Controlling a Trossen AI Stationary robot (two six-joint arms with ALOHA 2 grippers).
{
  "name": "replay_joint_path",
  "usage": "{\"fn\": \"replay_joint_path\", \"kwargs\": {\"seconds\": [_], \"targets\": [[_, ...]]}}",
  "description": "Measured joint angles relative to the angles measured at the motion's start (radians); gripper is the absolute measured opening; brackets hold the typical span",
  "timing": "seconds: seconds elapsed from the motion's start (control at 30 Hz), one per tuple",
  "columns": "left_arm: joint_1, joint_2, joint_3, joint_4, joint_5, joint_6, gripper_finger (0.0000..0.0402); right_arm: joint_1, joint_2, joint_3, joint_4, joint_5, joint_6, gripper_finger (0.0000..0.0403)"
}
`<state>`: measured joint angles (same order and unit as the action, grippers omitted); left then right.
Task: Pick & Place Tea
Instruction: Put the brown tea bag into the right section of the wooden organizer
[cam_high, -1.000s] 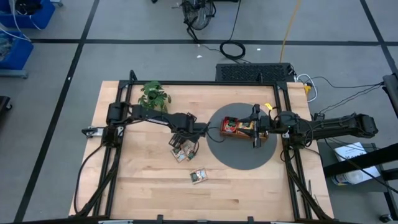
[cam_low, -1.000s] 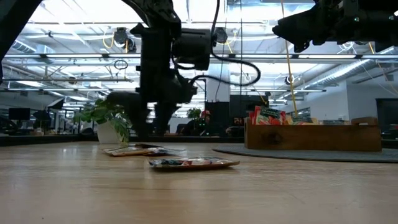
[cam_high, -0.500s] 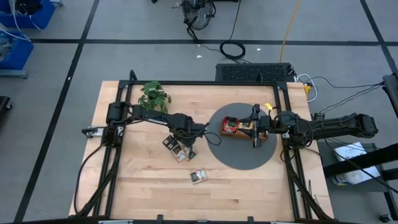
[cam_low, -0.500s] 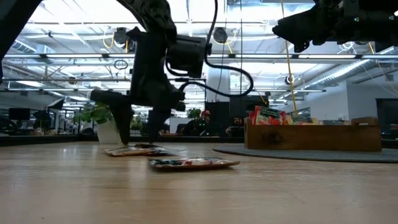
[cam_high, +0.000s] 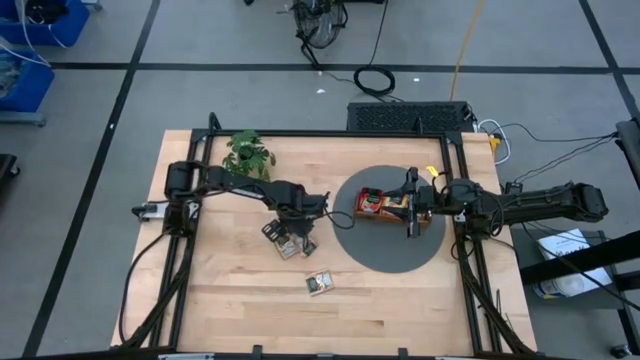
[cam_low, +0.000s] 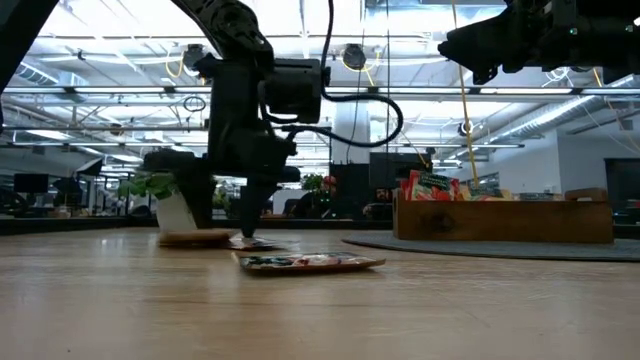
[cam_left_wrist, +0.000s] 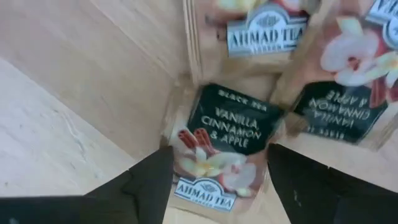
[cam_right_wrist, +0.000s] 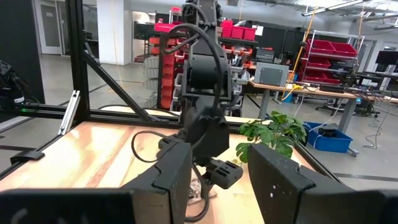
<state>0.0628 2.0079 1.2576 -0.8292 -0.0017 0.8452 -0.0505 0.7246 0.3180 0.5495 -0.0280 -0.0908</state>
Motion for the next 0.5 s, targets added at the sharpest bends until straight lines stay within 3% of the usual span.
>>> {"fn": "replay_joint_path", "kwargs": {"seconds": [0.2, 0.5], "targets": [[0.014, -0.007, -0.048, 0.062, 0.042, -0.009, 0.0204, 0.0, 0.0, 0.0, 0.0, 0.0, 0.0, 0.0141], [0.02, -0.008, -0.049, 0.113, 0.079, -0.008, 0.0056, 0.0, 0.0, 0.0, 0.0, 0.0, 0.0, 0.0141]]}}
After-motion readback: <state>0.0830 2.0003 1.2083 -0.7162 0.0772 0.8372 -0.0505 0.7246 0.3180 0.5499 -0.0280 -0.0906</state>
